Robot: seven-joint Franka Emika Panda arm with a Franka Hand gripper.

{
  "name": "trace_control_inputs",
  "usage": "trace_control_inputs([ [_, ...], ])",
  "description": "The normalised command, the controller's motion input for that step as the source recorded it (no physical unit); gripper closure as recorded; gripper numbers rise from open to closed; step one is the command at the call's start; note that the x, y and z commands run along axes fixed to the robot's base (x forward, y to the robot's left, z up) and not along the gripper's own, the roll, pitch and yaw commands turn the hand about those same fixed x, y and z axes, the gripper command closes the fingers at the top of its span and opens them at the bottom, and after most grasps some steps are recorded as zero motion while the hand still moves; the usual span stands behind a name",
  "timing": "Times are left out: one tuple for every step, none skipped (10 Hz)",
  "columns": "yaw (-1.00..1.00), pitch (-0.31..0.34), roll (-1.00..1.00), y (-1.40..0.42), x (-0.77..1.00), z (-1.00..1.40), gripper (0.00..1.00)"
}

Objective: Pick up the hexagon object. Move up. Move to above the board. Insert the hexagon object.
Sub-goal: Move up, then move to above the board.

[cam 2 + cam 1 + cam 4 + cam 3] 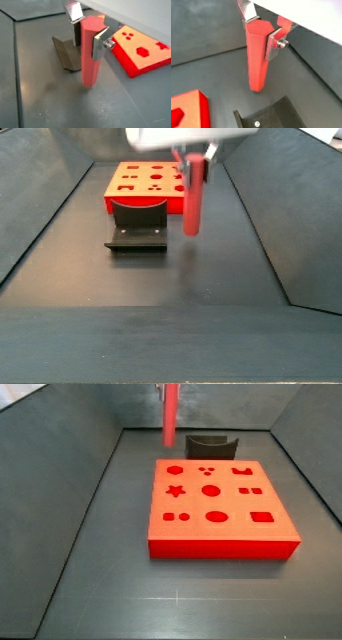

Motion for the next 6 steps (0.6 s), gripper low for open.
trace_control_inputs([
  [0.01,0.006,0.01,-0.01,-0.04,0.38,1.0],
  [-0.23,-0.153,-0.21,0.11,-0.09,1.0,1.0],
  [-0.23,-0.141,-0.21,0.12,-0.09,1.0,1.0],
  [-0.16,-0.103,-0.21,0.11,-0.1,1.0,1.0],
  [-0.11,-0.078,-0.2,0.1,-0.09,1.0,1.0],
  [-0.06,-0.042,-0.18,0.09,-0.08,1.0,1.0],
])
